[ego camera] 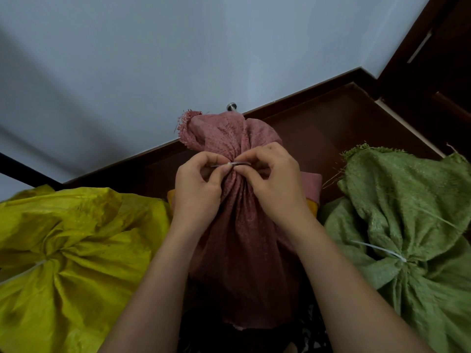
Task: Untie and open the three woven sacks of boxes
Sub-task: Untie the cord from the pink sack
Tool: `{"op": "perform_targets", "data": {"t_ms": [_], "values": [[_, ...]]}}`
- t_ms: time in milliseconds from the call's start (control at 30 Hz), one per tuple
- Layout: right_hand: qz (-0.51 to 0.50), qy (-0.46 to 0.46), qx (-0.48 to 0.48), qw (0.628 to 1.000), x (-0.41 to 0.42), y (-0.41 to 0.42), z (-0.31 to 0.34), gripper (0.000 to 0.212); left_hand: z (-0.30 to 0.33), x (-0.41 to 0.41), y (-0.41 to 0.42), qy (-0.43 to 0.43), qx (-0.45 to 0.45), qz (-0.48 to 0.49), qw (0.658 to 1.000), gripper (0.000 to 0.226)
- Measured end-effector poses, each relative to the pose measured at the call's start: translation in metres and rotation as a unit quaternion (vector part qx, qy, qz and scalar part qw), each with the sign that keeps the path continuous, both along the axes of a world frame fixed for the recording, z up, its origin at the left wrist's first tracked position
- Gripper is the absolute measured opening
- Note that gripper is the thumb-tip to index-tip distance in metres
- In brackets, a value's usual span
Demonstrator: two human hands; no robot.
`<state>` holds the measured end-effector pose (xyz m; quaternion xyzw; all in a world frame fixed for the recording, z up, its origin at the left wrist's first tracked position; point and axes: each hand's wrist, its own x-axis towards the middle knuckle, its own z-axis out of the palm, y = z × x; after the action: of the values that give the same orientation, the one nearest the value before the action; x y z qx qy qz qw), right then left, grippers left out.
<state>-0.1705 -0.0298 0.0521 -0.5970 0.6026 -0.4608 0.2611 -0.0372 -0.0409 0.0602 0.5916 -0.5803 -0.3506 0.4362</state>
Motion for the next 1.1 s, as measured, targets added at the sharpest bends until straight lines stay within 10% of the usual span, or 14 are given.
{"op": "perform_targets", "data": {"t_ms": [833,1100], "values": [[-0.161,-0.139,0.104,0.972,-0.005,-0.007,-0.006,0.009,-0.002,0.002,-0.002,0.043,0.032,0.022,0.998,0.02],[-0.145,-0.01,0.017,0.989,0.0,0.002,0.006,0.027,-0.003,0.002,-0.003,0.067,0.044,0.045,0.996,0.02]]}}
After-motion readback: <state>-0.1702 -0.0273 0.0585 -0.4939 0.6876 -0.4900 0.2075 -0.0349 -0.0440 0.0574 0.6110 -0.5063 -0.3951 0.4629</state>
